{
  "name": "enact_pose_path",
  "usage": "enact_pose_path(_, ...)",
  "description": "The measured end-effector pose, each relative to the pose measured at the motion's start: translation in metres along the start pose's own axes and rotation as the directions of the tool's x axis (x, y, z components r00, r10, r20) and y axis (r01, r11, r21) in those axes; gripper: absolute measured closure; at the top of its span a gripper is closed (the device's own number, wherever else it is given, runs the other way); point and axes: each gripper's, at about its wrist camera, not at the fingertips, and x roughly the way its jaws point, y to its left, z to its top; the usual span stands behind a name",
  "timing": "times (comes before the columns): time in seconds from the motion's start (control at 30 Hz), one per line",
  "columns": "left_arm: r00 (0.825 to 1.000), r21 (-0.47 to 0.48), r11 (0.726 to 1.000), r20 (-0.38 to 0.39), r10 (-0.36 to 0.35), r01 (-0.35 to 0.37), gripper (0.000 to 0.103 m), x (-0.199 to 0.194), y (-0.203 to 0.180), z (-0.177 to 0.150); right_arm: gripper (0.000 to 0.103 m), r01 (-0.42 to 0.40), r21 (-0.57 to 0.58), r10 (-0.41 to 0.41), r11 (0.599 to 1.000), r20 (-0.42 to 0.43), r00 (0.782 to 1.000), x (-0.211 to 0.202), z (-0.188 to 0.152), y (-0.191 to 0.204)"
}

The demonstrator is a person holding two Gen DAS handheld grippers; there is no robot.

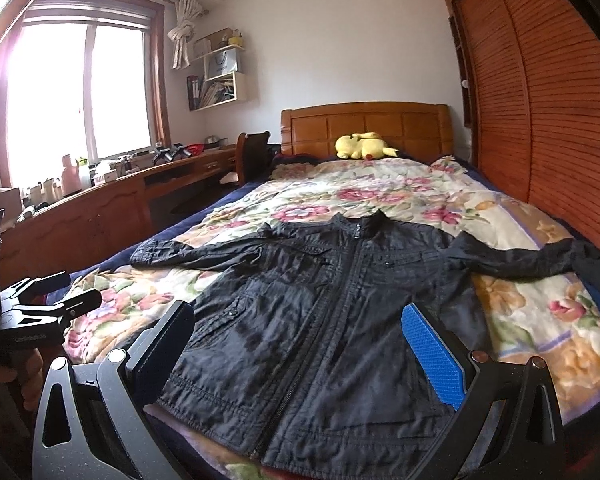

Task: Fold large clothes
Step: 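Move the left gripper to the jacket sleeve cuff and close on it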

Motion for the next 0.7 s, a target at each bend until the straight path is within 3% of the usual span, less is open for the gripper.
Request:
enact_pose_path(0.27,0.997,-0.016,0.997,-0.033,0.071,-0.072,0.000,0.026,0.036,-0.009,0.000,-0.020,-0.039,0.020,0.999,0.000,1.000,0.023,0.002,0.004)
enact_pose_path(0.57,0.986,-0.005,0.992,-0.110,0.126,-0.127,0.000,0.081,0.073,-0.022,0.000,-0.047,-0.069,0.041,0.997,-0.080,0.996,0.082,-0.008,0.002)
enact_pose_path(0.7,0.981,0.009,0.991,-0.138,0.133,-0.133,0.000,0.106,0.090,-0.023,0.000,-0.128,-0.025,0.124,0.991,-0.131,0.984,0.116,-0.001,-0.003)
